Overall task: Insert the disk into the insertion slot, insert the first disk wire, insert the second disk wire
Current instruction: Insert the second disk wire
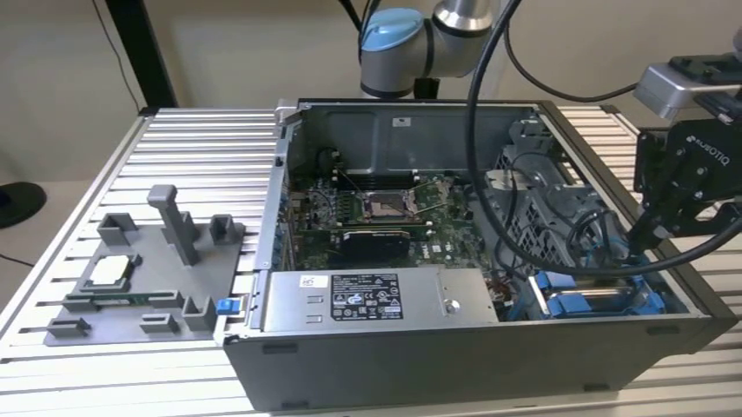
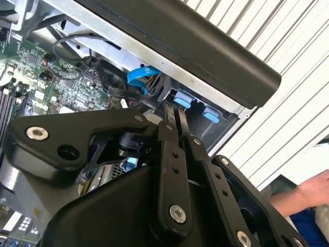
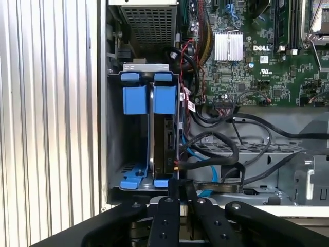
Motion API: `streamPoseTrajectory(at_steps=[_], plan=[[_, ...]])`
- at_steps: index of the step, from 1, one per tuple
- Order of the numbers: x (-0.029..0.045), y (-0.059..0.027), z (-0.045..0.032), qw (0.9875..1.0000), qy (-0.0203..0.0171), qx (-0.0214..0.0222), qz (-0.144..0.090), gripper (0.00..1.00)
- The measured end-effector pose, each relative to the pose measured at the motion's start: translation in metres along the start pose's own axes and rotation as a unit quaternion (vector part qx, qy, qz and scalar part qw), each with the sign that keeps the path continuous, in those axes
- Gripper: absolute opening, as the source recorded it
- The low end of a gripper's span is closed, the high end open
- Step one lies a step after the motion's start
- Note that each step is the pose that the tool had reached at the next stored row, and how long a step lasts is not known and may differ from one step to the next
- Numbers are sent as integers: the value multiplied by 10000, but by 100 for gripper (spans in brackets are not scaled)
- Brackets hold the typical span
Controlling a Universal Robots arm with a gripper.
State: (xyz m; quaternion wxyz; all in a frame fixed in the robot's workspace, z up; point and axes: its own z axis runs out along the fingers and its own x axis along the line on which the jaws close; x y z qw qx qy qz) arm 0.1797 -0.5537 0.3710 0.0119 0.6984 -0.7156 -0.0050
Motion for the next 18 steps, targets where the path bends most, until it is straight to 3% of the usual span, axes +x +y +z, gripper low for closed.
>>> streamPoseTrajectory(at_steps=[7,14,15,17,18], plan=[[13,107,-52,10000,-13,-1,-1,0],[59,340,-71,10000,-32,3,-1,0],[69,446,-73,10000,-45,8,-1,0],[73,498,-78,10000,-69,18,-2,0],[74,515,-76,9999,-105,35,-2,0]])
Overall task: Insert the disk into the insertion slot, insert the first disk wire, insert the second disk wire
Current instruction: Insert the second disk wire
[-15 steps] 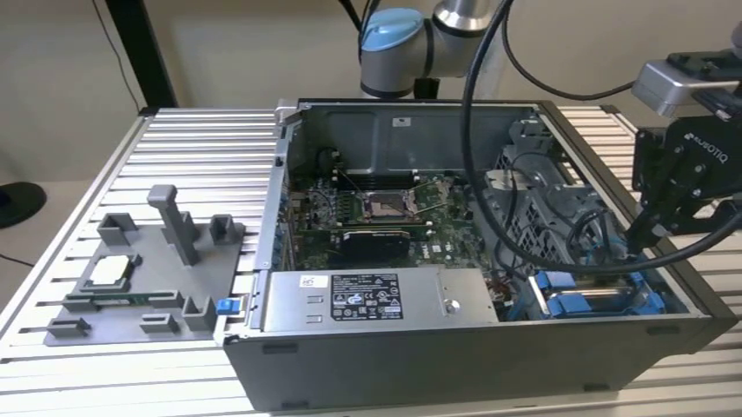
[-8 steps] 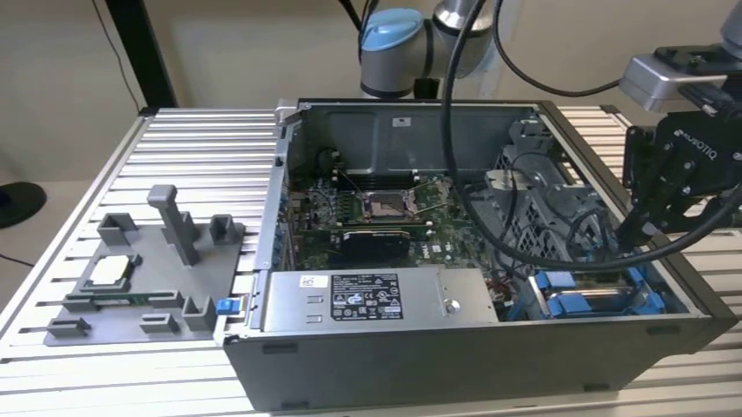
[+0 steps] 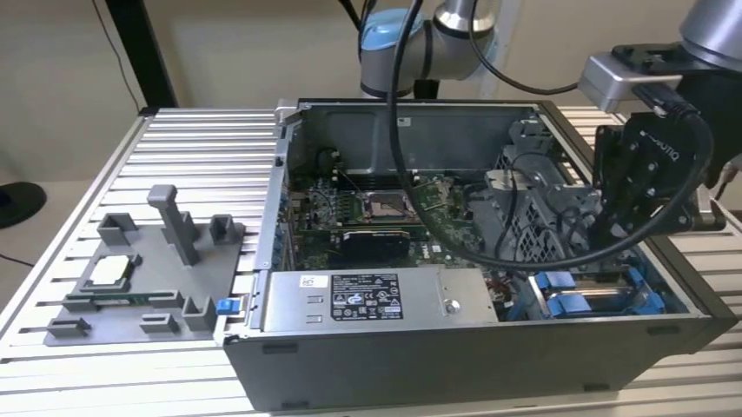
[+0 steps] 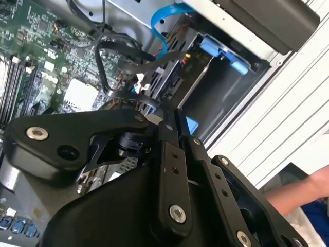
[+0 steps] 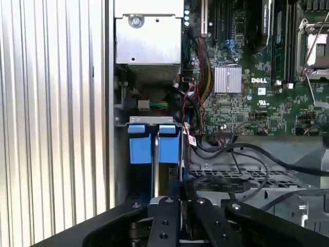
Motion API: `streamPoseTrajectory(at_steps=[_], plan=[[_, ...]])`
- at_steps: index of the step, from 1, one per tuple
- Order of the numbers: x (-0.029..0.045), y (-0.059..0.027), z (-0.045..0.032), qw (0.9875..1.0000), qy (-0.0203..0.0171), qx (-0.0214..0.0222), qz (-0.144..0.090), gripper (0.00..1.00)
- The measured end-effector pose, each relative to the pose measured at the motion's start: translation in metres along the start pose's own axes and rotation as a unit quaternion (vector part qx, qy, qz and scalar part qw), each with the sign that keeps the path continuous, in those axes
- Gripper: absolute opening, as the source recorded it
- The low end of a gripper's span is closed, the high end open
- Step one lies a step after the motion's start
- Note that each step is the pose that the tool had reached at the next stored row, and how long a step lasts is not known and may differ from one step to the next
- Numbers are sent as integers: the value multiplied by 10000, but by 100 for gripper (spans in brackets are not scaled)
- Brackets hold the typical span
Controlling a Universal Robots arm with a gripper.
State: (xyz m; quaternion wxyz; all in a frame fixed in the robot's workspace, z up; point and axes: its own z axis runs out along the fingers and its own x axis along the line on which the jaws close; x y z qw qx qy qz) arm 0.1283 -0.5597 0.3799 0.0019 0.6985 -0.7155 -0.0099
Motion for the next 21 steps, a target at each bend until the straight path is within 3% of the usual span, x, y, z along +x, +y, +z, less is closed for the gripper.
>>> streamPoseTrajectory(at_steps=[3,4,6,12,15,21], plan=[[12,5,0,9997,-251,47,-6,0],[25,5,-1,9995,-317,51,-6,0],[70,5,-2,9992,-396,52,-6,0],[279,0,21,9991,-414,52,5,0],[318,-2,55,9990,-437,53,20,0],[318,-1,61,9990,-436,53,21,0]])
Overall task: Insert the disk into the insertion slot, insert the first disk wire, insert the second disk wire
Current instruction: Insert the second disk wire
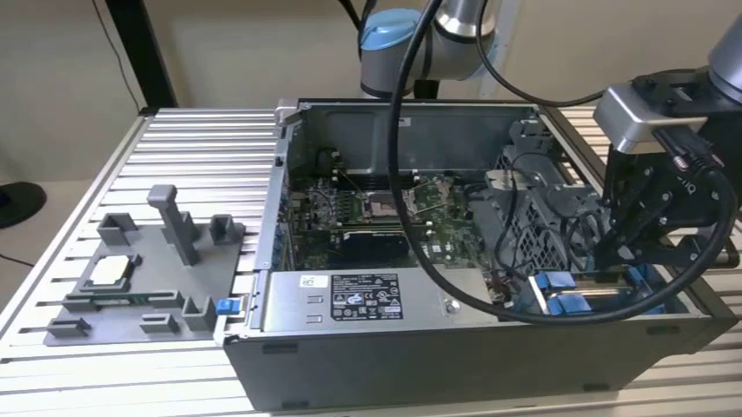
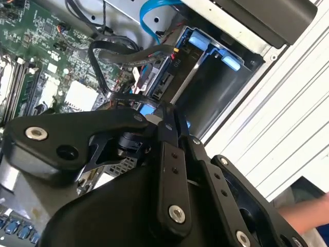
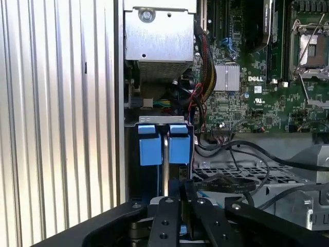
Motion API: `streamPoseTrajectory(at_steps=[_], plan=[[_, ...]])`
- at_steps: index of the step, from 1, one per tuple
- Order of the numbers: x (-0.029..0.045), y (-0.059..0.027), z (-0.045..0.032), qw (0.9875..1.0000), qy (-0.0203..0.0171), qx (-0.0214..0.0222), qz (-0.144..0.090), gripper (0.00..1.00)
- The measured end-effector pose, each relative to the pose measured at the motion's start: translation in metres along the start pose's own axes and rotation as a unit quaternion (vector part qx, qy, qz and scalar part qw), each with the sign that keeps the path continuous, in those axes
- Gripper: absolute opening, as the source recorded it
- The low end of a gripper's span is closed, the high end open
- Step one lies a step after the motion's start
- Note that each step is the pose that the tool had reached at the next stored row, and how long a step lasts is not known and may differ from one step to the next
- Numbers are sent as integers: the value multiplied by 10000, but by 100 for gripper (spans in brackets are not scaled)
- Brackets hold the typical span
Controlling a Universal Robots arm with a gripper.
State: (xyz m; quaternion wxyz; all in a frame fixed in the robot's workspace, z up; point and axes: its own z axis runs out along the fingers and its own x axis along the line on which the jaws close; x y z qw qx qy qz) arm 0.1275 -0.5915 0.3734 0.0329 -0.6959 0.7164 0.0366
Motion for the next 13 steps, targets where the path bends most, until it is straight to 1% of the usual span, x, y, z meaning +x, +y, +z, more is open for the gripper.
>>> streamPoseTrajectory(at_steps=[8,9,12,13], plan=[[-1,0,1,10000,-1,0,0,0],[-4,0,-13,10000,-1,-1,0,0],[-21,2,-138,10000,0,-3,0,0],[-28,2,-152,10000,0,-3,0,0]])
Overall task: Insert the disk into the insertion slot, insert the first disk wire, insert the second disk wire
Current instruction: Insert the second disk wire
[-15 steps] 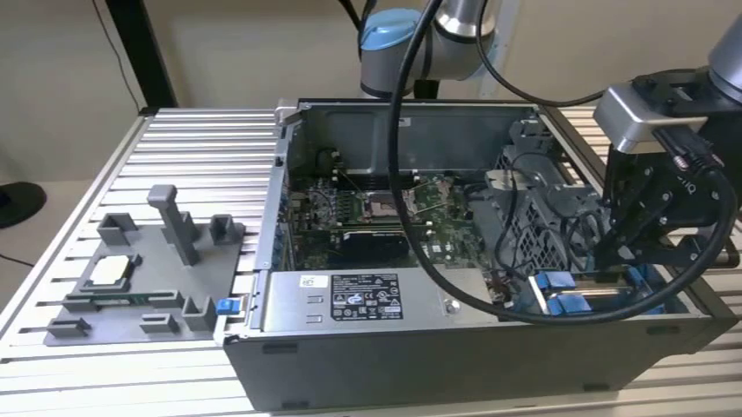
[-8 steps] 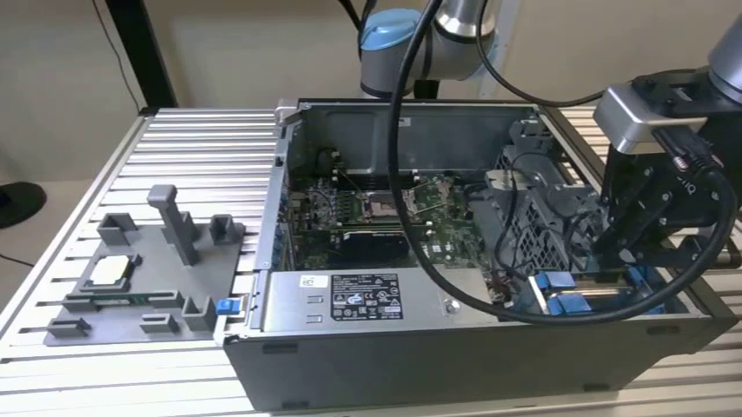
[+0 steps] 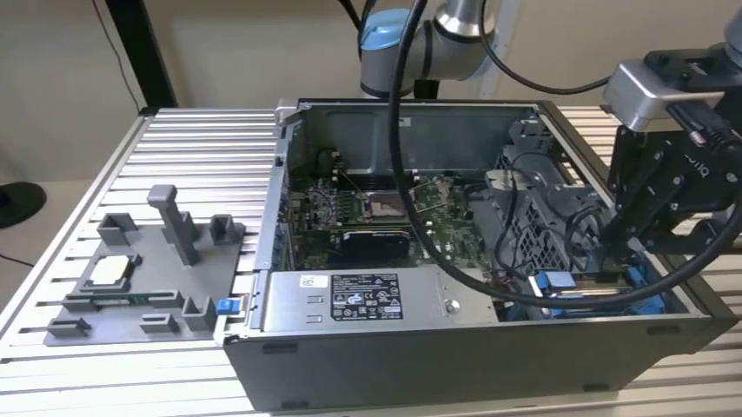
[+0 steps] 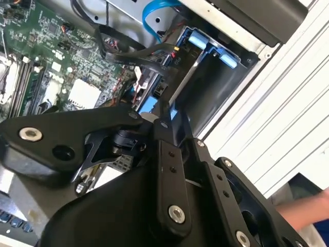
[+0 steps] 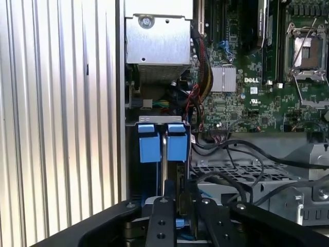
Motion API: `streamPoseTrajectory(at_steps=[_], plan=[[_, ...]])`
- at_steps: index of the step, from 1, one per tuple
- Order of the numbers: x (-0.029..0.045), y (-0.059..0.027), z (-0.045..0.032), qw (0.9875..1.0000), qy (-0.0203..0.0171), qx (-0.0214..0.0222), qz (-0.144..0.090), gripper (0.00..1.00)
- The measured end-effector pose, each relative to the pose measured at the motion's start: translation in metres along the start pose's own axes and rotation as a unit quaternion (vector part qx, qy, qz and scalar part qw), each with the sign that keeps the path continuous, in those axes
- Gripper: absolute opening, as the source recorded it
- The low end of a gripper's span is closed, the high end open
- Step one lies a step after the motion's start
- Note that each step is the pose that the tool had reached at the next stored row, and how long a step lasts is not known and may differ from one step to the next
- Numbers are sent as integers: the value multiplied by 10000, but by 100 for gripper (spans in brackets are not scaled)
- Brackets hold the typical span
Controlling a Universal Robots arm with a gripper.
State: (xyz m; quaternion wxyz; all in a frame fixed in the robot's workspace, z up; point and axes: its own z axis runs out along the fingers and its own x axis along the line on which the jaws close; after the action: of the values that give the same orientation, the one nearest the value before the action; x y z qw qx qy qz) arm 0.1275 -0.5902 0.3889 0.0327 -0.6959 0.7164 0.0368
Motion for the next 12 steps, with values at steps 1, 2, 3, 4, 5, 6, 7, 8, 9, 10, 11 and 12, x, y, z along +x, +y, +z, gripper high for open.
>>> streamPoseTrajectory(at_steps=[1,2,3,4,5,6,7,8,9,10,11,12], plan=[[-16,-1,2,10000,0,0,-1,0],[-32,-9,3,10000,4,3,-2,0],[-50,-22,5,10000,12,15,-2,0],[-70,-33,10,10000,18,37,-5,0],[-88,-45,15,10000,22,63,-8,0],[-107,-57,20,10000,28,91,-11,0],[-126,-71,26,9999,33,116,-14,0],[-142,-86,31,9999,38,138,-17,0],[-157,-105,38,9999,44,158,-20,0],[-168,-125,43,9998,48,171,-22,0],[-174,-143,48,9998,49,177,-24,0],[-174,-154,49,9998,51,176,-28,0]])
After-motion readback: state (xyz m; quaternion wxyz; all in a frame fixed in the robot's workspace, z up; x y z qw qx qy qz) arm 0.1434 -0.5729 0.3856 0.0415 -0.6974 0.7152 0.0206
